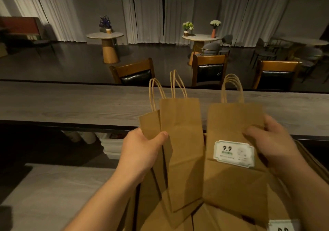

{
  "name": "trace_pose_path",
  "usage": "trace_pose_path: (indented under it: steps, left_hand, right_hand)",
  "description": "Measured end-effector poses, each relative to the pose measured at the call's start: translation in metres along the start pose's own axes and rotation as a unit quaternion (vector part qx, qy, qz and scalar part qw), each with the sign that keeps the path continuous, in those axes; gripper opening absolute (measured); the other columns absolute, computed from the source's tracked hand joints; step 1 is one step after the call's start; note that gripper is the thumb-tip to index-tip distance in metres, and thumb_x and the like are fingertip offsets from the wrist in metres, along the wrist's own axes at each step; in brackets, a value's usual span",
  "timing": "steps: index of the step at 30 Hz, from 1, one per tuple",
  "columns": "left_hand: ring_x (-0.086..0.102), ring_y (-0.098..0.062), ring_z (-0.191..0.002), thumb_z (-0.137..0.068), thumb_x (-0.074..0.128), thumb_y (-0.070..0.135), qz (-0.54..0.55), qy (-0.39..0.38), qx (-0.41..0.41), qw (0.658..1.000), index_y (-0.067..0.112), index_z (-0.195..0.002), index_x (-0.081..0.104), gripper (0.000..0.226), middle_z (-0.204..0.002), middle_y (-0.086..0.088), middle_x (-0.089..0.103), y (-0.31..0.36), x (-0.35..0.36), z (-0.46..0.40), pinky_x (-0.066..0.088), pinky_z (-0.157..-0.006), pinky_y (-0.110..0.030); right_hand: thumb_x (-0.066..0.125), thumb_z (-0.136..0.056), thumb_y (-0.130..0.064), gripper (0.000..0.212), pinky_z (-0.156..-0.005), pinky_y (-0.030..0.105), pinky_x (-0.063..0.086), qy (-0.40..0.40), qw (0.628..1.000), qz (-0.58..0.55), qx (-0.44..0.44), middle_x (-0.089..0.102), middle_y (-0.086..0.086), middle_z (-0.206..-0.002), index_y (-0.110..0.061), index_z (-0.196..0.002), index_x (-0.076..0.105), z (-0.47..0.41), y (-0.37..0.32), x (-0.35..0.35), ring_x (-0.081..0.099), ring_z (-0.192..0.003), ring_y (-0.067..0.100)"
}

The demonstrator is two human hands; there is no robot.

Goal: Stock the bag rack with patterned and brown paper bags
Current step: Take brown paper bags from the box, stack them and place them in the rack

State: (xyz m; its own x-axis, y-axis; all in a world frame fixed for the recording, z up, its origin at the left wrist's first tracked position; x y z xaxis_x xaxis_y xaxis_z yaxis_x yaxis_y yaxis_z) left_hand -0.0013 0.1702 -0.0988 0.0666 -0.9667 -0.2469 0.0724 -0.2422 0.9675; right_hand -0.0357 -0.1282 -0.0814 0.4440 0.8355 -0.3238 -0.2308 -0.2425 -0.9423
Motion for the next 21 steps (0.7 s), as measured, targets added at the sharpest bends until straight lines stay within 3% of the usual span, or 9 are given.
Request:
trace_pose_path:
  steps: [4,6,8,11,12,14,16,19,21]
  left_hand:
    - [0.075,-0.01,-0.083,-0.094,0.071,0.035,-0.088,0.008,0.079,0.993,0.035,-0.107,0.067,0.014,-0.088,0.013,0.078,0.014,0.0,0.007,0.064,-0.079,-0.039]
    - [0.074,-0.002,-0.078,-0.096,0.07,0.032,-0.049,-0.03,0.097,0.994,0.051,-0.14,0.04,0.056,-0.089,0.019,0.076,0.022,0.012,0.015,0.061,-0.076,-0.025]
    - [0.074,0.001,-0.08,-0.095,0.066,0.044,0.011,-0.096,0.083,0.992,0.064,-0.146,0.015,0.075,-0.09,0.019,0.077,0.027,0.027,0.02,0.057,-0.083,-0.026]
    - [0.069,-0.007,-0.114,-0.086,0.042,0.079,0.138,-0.221,0.05,0.964,0.047,-0.144,0.046,0.067,-0.114,0.016,0.075,0.032,0.051,0.033,0.052,-0.101,-0.034]
    - [0.066,-0.01,-0.121,-0.086,0.033,0.081,0.156,-0.259,0.031,0.953,0.042,-0.14,0.055,0.071,-0.123,0.013,0.072,0.03,0.058,0.035,0.05,-0.105,-0.034]
    - [0.062,-0.011,-0.127,-0.086,0.029,0.081,0.17,-0.29,0.025,0.941,0.033,-0.139,0.059,0.078,-0.131,0.011,0.069,0.028,0.062,0.038,0.049,-0.109,-0.036]
    - [0.058,-0.013,-0.13,-0.082,0.041,0.081,0.145,-0.212,0.058,0.965,0.04,-0.14,0.054,0.073,-0.134,0.018,0.064,0.031,0.054,0.028,0.048,-0.11,-0.042]
    - [0.042,-0.009,-0.137,-0.061,0.056,0.084,0.013,-0.056,0.051,0.997,0.052,-0.148,0.028,0.097,-0.148,0.025,0.039,0.028,0.036,0.013,0.045,-0.11,-0.046]
    - [0.061,-0.009,-0.121,-0.068,0.065,0.071,0.069,-0.128,-0.006,0.989,0.046,-0.14,0.04,0.081,-0.141,0.016,0.058,0.024,0.045,0.016,0.053,-0.099,-0.041]
  right_hand:
    - [0.059,-0.103,-0.02,0.03,-0.052,0.028,0.046,0.011,0.99,0.096,-0.103,0.069,-0.001,-0.092,-0.04,-0.124,0.052,0.018,-0.023,0.008,0.068,-0.066,0.016]
    - [0.057,-0.104,-0.028,0.029,-0.057,0.026,0.049,-0.062,0.987,0.081,-0.123,0.07,-0.009,-0.092,-0.051,-0.117,0.046,0.034,-0.029,0.034,0.07,-0.067,0.009]
    - [0.058,-0.097,-0.051,0.03,-0.069,0.023,0.049,-0.15,0.98,0.065,-0.116,0.07,-0.018,-0.1,-0.055,-0.122,0.042,0.05,-0.031,0.06,0.069,-0.083,-0.002]
    - [0.067,-0.068,-0.081,0.085,-0.088,0.024,0.053,-0.231,0.963,0.069,-0.12,0.068,-0.029,-0.115,-0.052,-0.139,0.03,0.06,-0.027,0.077,0.067,-0.105,-0.005]
    - [0.074,-0.069,-0.075,0.085,-0.09,0.027,0.055,-0.232,0.965,0.061,-0.105,0.069,-0.025,-0.117,-0.049,-0.139,0.033,0.06,-0.026,0.074,0.068,-0.106,-0.002]
    - [0.081,-0.084,-0.036,0.051,-0.083,0.037,0.06,-0.214,0.975,-0.022,-0.055,0.076,-0.009,-0.109,-0.039,-0.127,0.053,0.052,-0.024,0.059,0.075,-0.096,0.013]
    - [0.071,-0.086,-0.007,0.035,-0.07,0.045,0.065,-0.218,0.965,-0.146,0.024,0.08,0.013,-0.099,-0.016,-0.12,0.066,0.041,-0.019,0.044,0.079,-0.084,0.03]
    - [0.066,-0.078,-0.003,0.047,-0.073,0.049,0.066,-0.236,0.933,-0.263,0.068,0.076,0.026,-0.109,-0.004,-0.125,0.065,0.033,-0.018,0.034,0.077,-0.095,0.042]
    - [0.068,-0.079,-0.005,0.046,-0.076,0.052,0.066,-0.224,0.939,-0.256,0.059,0.077,0.022,-0.108,-0.007,-0.125,0.064,0.032,-0.016,0.035,0.077,-0.097,0.04]
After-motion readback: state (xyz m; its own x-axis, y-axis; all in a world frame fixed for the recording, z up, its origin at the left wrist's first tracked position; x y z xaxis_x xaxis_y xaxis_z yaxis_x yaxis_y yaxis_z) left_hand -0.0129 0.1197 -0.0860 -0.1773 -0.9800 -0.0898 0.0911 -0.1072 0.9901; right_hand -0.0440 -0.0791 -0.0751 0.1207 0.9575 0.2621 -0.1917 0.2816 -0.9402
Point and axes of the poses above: each hand's wrist, its own z-axis away from the middle knuckle, its own x-axis out of the palm, y = z × x, the point moved 5 cm from there along -z, towards the middle knuckle
